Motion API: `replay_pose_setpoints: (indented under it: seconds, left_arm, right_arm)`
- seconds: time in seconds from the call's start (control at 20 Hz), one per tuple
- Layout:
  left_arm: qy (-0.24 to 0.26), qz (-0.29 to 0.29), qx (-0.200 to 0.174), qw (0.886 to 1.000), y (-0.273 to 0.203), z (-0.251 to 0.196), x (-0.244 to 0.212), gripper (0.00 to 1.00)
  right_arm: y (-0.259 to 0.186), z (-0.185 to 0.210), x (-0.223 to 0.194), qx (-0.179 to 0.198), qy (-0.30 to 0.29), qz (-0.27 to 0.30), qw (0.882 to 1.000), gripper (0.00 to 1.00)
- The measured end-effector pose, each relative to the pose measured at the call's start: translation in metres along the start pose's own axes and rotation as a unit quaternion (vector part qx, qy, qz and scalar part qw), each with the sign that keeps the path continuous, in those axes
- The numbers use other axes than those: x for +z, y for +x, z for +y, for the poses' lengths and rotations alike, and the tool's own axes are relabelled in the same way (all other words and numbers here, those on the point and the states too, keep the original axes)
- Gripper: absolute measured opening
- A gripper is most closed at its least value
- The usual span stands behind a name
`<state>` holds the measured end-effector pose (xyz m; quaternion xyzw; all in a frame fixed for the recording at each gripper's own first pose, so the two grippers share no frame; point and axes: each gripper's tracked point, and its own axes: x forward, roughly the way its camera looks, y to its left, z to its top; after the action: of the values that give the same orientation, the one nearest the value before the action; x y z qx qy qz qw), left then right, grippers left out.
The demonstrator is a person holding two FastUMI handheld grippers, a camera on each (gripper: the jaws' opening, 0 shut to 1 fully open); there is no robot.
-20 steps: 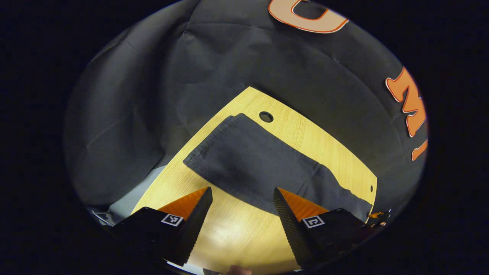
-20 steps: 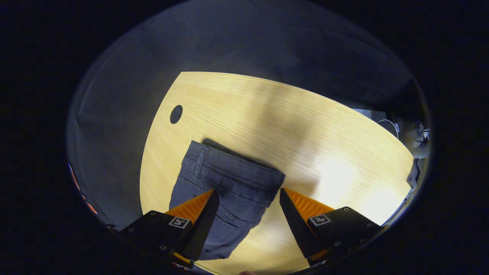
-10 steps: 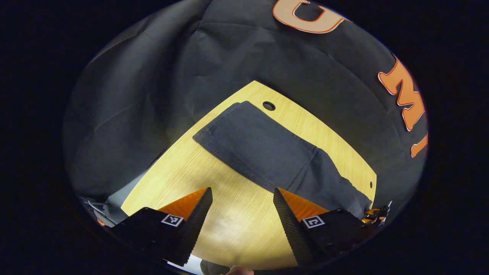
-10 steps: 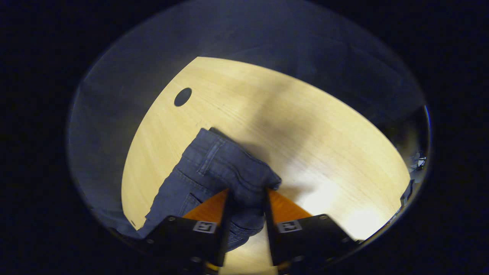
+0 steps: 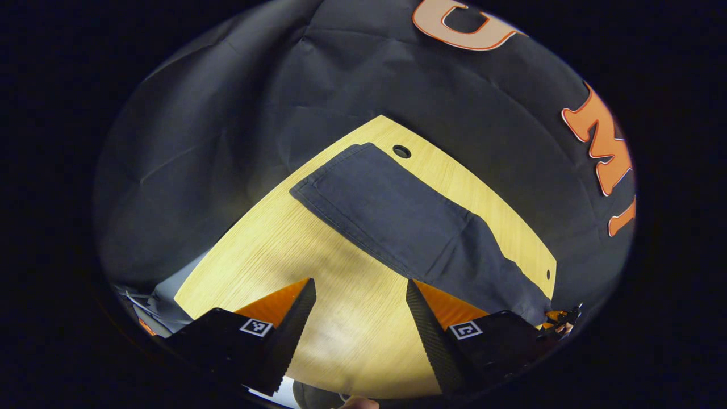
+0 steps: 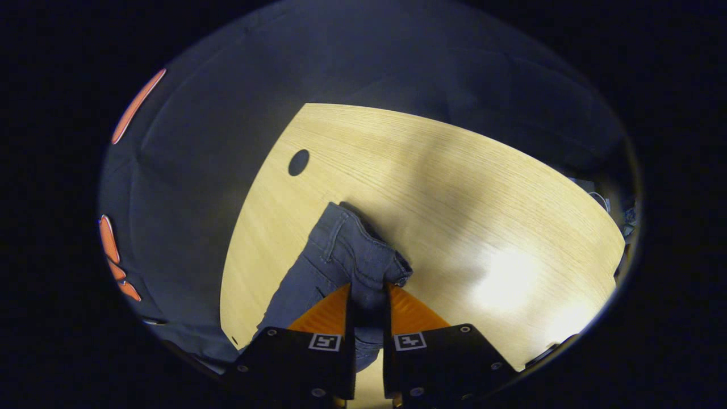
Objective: Grasp the waist and the cuffs of the jeans and fold them to make the two legs overlap; first hold the waist and fold one-third of the jeans toward the cuffs, then hold the cuffs and fold the remaining one-third in the same direction to finish folding.
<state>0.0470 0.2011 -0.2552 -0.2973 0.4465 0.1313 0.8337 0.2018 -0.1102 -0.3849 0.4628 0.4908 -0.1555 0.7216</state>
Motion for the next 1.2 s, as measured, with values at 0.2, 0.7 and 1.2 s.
replay_pose_setpoints:
  seconds: [0.2, 0.7, 1.2]
  left_arm:
    - [0.007, -0.001, -0.018, 1.000, -0.005, -0.004, 0.006, 0.97]
    - [0.003, 0.015, -0.057, 0.998, -0.012, -0.008, 0.007, 0.97]
    - [0.004, 0.027, -0.071, 0.997, 0.000, -0.001, 0.011, 0.98]
  right_arm:
    - [-0.031, 0.038, -0.005, 0.051, -0.017, -0.024, 0.998, 0.19]
    - [-0.093, 0.119, -0.053, 0.127, -0.043, -0.045, 0.990, 0.19]
    - [-0.097, 0.194, -0.142, 0.160, -0.103, -0.002, 0.982, 0.19]
